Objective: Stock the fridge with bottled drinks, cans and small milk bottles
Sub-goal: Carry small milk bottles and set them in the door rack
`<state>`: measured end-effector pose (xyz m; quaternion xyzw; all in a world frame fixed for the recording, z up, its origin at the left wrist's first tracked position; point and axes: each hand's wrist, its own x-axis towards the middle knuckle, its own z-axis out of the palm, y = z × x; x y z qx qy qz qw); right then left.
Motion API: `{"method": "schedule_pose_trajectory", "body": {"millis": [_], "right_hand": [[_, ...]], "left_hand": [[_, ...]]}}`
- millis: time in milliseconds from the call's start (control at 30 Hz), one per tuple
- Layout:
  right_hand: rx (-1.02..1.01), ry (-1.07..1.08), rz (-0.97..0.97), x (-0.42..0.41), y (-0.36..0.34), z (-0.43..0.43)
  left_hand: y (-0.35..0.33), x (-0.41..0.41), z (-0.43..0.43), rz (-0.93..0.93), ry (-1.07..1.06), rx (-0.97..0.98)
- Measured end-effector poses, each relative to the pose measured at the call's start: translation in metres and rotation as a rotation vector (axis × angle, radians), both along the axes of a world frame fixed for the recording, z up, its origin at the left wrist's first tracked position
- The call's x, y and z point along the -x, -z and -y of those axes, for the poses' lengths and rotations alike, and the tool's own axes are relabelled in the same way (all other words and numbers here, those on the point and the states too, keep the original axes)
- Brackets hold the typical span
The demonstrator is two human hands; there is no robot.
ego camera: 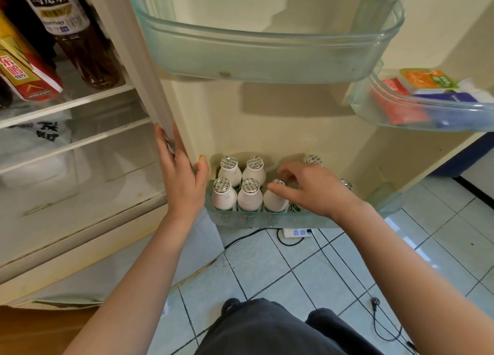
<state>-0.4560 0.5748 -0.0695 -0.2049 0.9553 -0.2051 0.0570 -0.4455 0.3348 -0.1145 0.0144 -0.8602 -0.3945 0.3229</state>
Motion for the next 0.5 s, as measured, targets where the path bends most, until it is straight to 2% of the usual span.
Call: {"method": "schedule_pose_trajectory", "body": {"millis": [100,200,300,500], "right_hand": [[-0.077,0.079,-0.098,-0.001,-0.005,-0.012],[-0.161,0.146,-0.086,0.001,-0.008,-0.023],[-0.254,0.144,-0.053,0.001,-0.009,-0.026],[-0.397,0.129,-0.113,0.001,-0.007,-0.026]], "left_hand": [[0.001,0.0,0.0,-0.006,-0.006,0.004],[0.002,0.001,0.0,-0.015,-0.006,0.007],[0.002,0.001,0.001,-0.019,0.004,-0.004],[0.002,0.0,0.004,0.005,0.026,-0.01]]}}
